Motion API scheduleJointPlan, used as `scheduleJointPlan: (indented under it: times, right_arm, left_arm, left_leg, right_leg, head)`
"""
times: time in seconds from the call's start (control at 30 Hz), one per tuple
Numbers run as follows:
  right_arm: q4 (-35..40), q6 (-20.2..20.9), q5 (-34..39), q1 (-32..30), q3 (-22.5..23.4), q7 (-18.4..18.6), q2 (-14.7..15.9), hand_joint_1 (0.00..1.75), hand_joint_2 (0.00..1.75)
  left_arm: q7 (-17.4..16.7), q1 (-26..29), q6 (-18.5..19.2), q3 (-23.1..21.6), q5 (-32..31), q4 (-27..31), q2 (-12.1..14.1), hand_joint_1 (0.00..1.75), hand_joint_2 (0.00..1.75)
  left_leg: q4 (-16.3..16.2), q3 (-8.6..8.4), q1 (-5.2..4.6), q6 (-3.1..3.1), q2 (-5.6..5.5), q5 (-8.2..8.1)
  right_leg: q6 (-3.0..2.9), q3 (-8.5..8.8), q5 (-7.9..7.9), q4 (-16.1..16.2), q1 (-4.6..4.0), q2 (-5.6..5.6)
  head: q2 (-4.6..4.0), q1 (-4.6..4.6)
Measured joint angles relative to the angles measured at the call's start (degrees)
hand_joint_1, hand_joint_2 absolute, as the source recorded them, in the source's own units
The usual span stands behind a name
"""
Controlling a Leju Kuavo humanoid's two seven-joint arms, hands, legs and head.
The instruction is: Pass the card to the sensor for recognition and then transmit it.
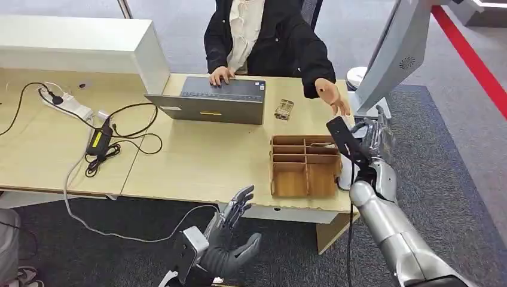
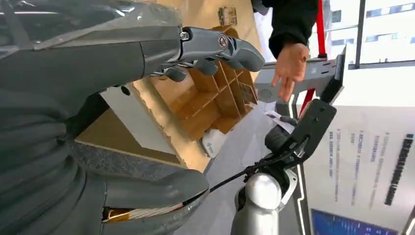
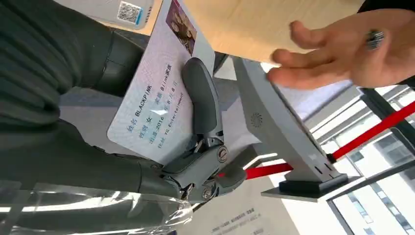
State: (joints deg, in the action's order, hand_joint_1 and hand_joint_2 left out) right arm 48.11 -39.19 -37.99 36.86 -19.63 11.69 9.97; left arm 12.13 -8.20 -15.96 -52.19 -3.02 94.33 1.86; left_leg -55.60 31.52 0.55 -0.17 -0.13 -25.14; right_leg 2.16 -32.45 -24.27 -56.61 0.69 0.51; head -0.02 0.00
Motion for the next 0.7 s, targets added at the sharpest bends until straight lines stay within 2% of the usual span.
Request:
scheduleJointPlan:
  times: [0.17, 0.37, 0.7]
  right_arm:
    - [0.0, 0.1, -2.8, 1.3, -1.3, -0.9, -0.9, 1.75, 1.75]
    - [-0.6, 5.8, -11.6, 6.6, -5.0, 1.3, -2.6, 1.75, 1.75]
    - [-5.5, 8.2, -14.5, 13.2, -9.2, 2.2, -6.0, 1.75, 1.75]
  left_arm:
    - [0.5, 0.0, 0.6, 0.0, 0.5, 0.0, 0.0, 0.00, 1.75]
    - [1.0, -0.6, 3.4, 0.0, 1.3, 0.0, 0.0, 0.00, 1.75]
    - [2.1, -1.9, 3.7, 0.0, 2.2, -0.6, -0.2, 0.00, 1.75]
  left_leg:
    - [0.0, 0.00, 0.00, 0.00, 0.00, 0.00]
    - [0.0, -0.01, 0.01, 0.00, 0.02, 0.02]
    - [0.0, 0.02, 0.01, -0.01, 0.01, 0.01]
  right_leg:
    - [0.00, -0.01, 0.00, 0.0, 0.00, 0.00]
    - [-0.01, -0.02, 0.01, 0.0, -0.01, -0.01]
    - [0.00, -0.04, 0.00, 0.0, -0.01, 0.00]
  head:
    - [0.00, 0.00]
    - [0.00, 0.00]
    - [0.00, 0.00]
